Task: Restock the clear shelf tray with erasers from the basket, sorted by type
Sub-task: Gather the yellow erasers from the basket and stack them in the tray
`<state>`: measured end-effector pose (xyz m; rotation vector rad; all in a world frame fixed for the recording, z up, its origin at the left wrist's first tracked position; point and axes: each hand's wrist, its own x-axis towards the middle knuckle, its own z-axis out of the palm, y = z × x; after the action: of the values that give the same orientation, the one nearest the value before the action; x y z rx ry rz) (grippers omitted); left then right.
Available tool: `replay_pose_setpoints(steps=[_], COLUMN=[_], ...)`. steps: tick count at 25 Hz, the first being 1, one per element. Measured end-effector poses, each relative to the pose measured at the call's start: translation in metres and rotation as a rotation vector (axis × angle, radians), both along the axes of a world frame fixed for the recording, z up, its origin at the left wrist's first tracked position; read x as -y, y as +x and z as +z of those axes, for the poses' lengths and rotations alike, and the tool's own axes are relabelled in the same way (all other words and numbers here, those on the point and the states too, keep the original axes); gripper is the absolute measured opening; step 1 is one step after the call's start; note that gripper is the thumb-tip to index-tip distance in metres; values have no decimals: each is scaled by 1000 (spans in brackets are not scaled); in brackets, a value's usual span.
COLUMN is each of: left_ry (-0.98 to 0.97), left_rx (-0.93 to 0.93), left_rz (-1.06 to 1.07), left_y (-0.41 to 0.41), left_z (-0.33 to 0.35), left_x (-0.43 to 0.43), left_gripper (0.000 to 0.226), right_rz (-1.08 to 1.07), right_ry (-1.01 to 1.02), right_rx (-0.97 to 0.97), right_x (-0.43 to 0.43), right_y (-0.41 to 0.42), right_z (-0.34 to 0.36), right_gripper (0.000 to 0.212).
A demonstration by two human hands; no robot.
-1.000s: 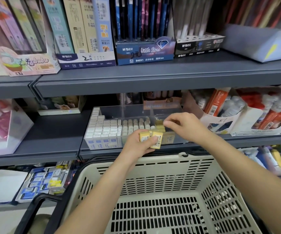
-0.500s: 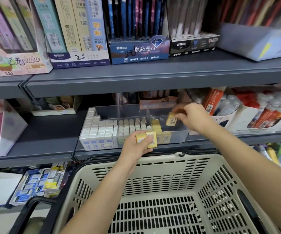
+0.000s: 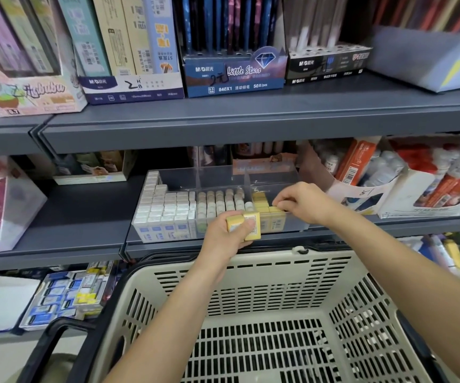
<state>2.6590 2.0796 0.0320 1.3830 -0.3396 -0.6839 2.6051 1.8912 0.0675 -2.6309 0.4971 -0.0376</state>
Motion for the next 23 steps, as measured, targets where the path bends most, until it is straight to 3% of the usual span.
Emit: replay_pose_setpoints(steps=[6,8,10,13,18,20,23], left_ry=[61,78,61,31,60,76,62], left_rx=[51,53,53,49,49,59,66], left_rz=[-27,-47,-61,-80,-86,-85,-110], left_y=[2,2,2,3,5,6,5], left_z=[-2,-2,-2,-3,-5,-6,-6], left_x=[-1,-1,0,0,2,1,-2], left_gripper=[22,19,17,15,18,19,15], right_rz=[-6,3,93,200,-32,-139,-169], right_ry=[-127,-205,-150,-100,137,69,-178], right_rx=[21,174,309,169,243,297,201], right_x=[-8,-18,-35,-55,-34,-17,-6], right_y=[0,-5,-12,-21,-33,-28,-12], right_z=[1,5,9,7,29,38,37], right_gripper=[23,23,23,27,8,11,21])
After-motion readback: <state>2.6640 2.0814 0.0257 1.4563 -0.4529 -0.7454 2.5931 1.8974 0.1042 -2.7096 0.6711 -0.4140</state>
